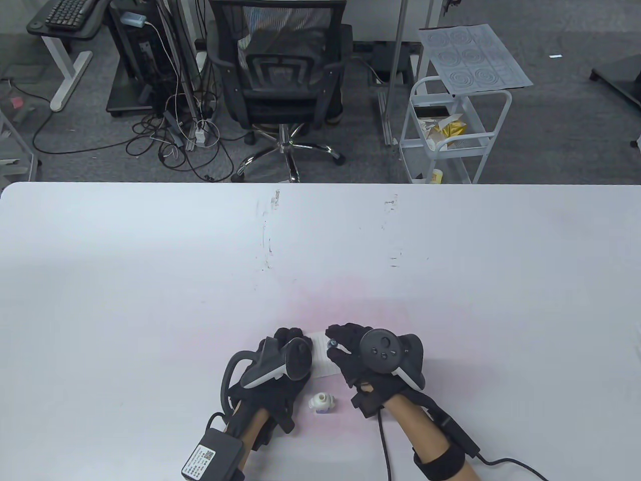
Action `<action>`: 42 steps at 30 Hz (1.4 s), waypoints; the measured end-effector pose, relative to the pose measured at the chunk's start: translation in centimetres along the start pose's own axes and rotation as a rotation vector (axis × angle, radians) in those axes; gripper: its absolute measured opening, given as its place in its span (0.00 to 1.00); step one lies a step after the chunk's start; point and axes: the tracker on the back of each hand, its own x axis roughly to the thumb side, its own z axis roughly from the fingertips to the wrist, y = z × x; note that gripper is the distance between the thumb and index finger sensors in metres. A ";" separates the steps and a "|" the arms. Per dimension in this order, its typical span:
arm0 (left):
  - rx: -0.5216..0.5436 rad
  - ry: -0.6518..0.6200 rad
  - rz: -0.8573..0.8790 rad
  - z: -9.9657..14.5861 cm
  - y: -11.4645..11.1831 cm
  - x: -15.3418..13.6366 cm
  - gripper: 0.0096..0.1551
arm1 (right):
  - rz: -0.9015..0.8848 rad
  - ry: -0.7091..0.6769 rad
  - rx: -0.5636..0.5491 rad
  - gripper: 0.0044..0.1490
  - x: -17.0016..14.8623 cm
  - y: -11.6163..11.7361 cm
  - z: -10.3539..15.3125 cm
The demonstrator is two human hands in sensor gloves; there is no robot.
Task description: Brush correction fluid to cover black text
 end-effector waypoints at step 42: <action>0.000 0.000 -0.001 0.0 0.0 0.0 0.37 | -0.098 0.085 -0.069 0.30 -0.7 -0.4 -0.1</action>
